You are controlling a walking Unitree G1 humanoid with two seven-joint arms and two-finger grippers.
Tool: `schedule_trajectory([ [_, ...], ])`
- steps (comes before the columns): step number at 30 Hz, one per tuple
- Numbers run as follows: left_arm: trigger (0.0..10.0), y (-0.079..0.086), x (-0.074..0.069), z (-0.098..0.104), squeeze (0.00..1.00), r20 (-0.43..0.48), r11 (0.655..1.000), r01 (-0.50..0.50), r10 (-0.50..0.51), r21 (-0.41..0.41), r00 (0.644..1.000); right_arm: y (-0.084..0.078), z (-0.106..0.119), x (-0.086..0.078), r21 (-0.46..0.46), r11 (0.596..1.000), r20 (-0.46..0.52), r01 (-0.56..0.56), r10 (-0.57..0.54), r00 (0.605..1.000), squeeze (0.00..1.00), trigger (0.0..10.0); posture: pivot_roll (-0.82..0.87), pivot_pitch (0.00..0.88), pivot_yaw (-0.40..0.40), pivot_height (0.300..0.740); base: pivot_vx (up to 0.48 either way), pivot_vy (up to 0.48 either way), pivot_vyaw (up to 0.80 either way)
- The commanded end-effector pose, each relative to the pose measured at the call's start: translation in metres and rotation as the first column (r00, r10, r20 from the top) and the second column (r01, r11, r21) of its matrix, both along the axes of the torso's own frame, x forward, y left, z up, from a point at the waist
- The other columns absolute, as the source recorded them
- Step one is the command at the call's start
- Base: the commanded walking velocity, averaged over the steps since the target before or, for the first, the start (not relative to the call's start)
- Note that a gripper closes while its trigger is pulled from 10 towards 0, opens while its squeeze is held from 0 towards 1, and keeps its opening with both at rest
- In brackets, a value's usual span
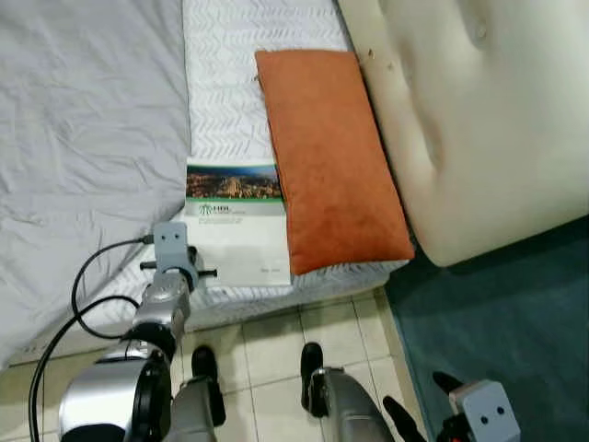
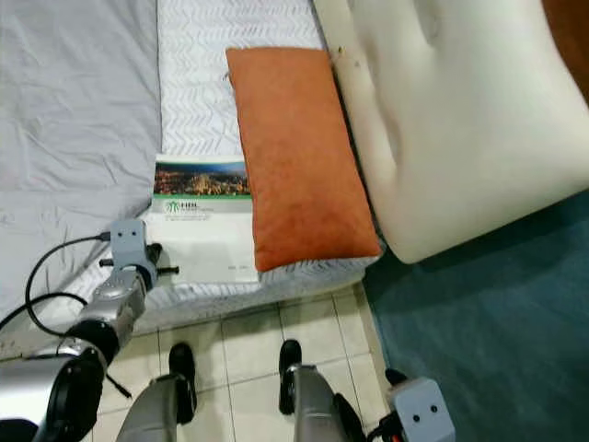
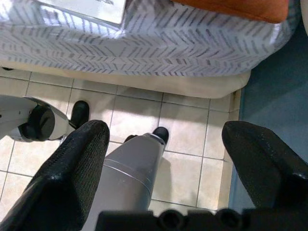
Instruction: Clean up the room
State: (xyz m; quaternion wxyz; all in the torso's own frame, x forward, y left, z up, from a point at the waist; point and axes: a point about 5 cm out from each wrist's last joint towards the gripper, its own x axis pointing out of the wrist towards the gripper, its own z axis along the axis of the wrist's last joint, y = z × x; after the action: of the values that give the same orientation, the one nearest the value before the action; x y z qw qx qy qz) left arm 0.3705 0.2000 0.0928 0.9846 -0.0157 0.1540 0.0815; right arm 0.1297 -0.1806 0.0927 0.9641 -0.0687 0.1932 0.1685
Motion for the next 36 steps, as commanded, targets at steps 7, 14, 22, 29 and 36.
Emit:
schedule_trajectory([
  [7, 10.0, -0.011, 0.002, -0.001, 0.0, -0.017, 0.998, -0.005, 0.004, -0.068, 1.0, 0.0, -0.002, -0.013, -0.006, 0.999, -0.042, 0.041, -0.042, 0.998, 0.0, 10.0, -0.44, 0.564, -0.114, 0.74, 0.0, 0.0, 0.0],
  [14, 10.0, -0.034, 0.0, -0.009, 0.34, -0.053, 0.992, 0.029, -0.035, -0.125, 0.998, 0.0, -0.002, -0.013, -0.01, 0.998, -0.04, 0.057, -0.057, 0.998, 0.0, 10.0, -0.46, 0.563, -0.113, 0.74, 0.0, 0.0, 0.0],
  [22, 10.0, -0.033, 0.007, 0.003, 1.0, -0.035, 0.995, 0.102, -0.102, 0.007, 0.994, 0.001, 0.0, -0.014, -0.008, 0.998, -0.037, 0.064, -0.065, 0.997, 0.0, 10.0, -0.47, 0.559, -0.106, 0.74, 0.0, 0.0, 0.0],
  [29, 10.0, -0.032, 0.011, 0.011, 1.0, -0.021, 0.991, 0.126, -0.125, 0.044, 0.992, 0.002, -0.002, -0.016, -0.005, 0.998, -0.043, 0.062, -0.062, 0.997, 0.0, 10.0, -0.47, 0.554, -0.102, 0.74, 0.0, 0.0, 0.0],
  [36, 10.0, -0.026, 0.013, 0.019, 1.0, 0.018, 0.968, 0.195, -0.201, 0.16, 0.979, 0.002, -0.011, 0.01, 0.03, 0.995, 0.002, 0.092, -0.092, 0.996, 0.0, 10.0, -0.37, 0.449, -0.036, 0.74, 0.0, 0.0, 0.0],
])
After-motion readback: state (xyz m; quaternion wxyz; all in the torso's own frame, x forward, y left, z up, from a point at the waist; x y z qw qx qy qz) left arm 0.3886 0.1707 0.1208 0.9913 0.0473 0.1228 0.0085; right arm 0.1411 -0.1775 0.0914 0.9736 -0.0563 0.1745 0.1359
